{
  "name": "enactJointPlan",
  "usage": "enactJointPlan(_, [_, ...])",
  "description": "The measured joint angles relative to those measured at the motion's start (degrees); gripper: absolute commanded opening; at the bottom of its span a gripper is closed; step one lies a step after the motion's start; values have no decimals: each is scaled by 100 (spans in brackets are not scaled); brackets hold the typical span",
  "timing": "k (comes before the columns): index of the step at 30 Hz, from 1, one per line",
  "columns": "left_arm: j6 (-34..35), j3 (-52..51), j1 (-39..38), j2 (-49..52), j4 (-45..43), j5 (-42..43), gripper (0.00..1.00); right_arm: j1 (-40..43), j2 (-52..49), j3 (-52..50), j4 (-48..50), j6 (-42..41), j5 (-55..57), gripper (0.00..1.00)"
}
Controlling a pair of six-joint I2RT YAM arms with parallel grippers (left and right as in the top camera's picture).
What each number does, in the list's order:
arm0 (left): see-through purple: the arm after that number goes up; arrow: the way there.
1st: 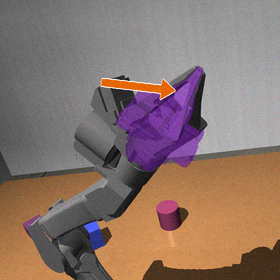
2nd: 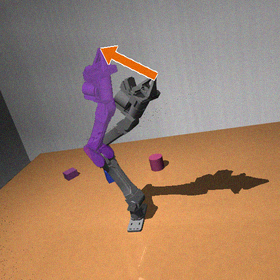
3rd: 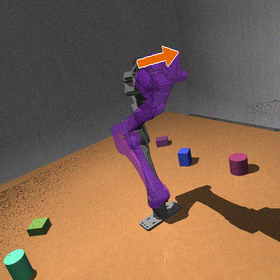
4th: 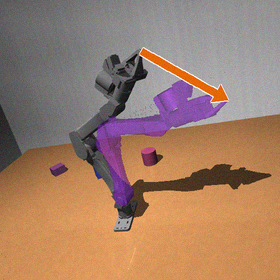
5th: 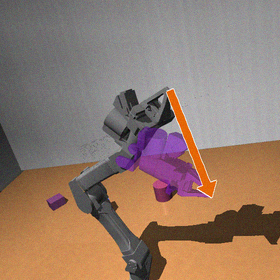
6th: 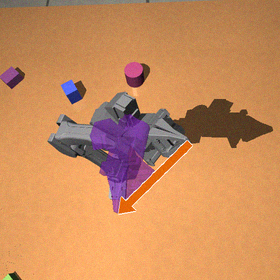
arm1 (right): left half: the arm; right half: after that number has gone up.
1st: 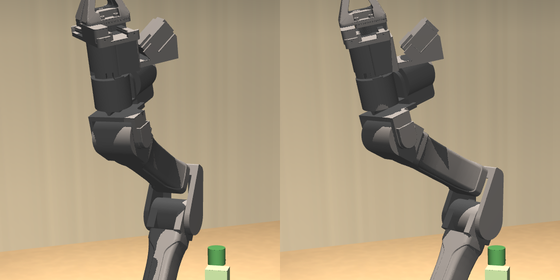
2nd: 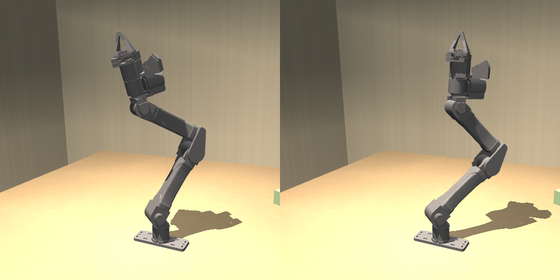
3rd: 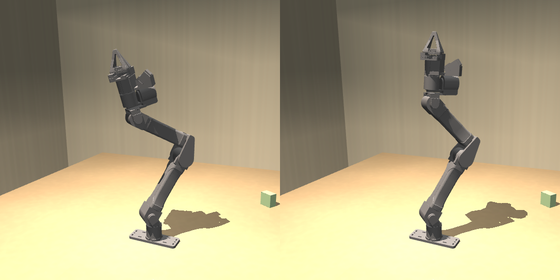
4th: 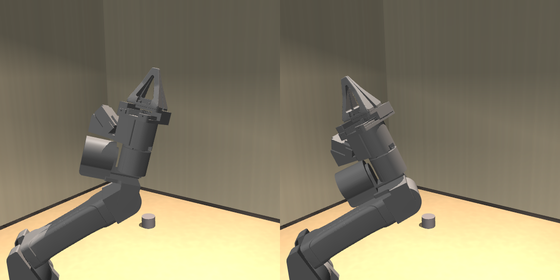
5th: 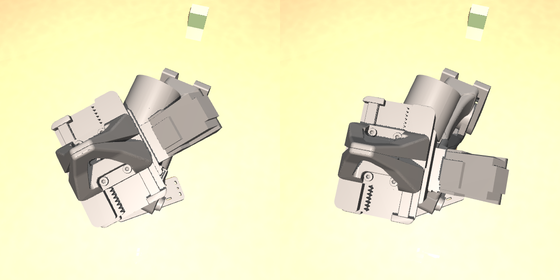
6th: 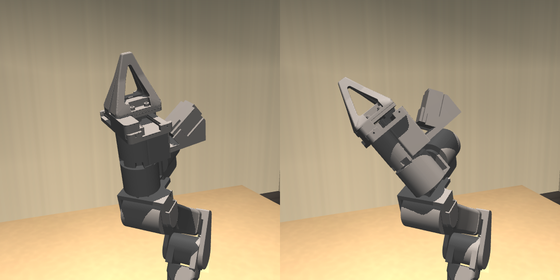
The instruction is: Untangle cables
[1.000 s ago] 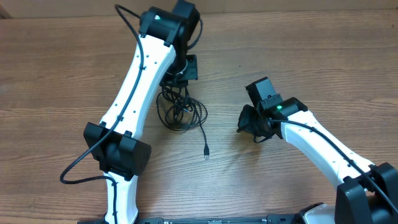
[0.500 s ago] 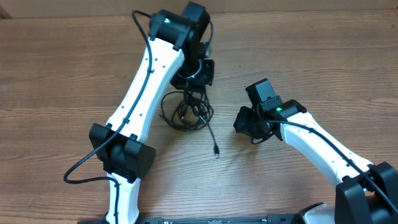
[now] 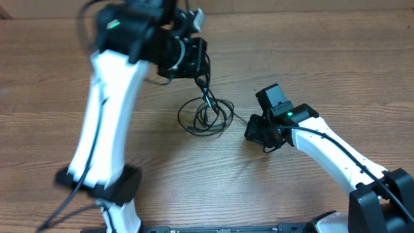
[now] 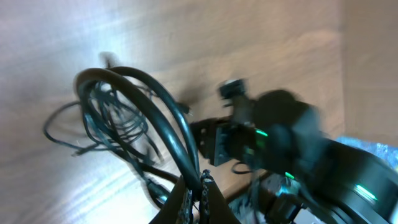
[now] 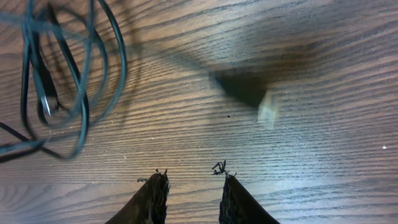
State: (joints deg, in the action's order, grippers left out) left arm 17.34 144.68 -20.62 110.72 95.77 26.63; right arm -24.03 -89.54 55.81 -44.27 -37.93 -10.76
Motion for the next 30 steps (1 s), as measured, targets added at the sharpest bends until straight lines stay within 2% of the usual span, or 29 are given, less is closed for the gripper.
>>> enactJointPlan(7, [70,262,-13,-1250,98,-1139,4,-2,0,0,17,7,-37,30])
enactJointPlan(13, [162,107,-17,-1189,109,-1757,4,-2,0,0,-55,11,-39,33])
enactJointPlan(21, [369,-1110,-17,-1078,105,-2479,4,0,0,-197,111,22,-44,61])
enactJointPlan(25, [382,-1751,-17,-1058,15,-2577,4,0,0,-380,284,9,-105,88])
enactJointPlan(27, [428,-2022,-17,-1021,-46,-2586,4,0,0,-442,317,4,-142,98])
enactJointPlan(30, [501,-2280,-17,-957,-173,-2581,4,-2,0,-461,315,35,-190,100])
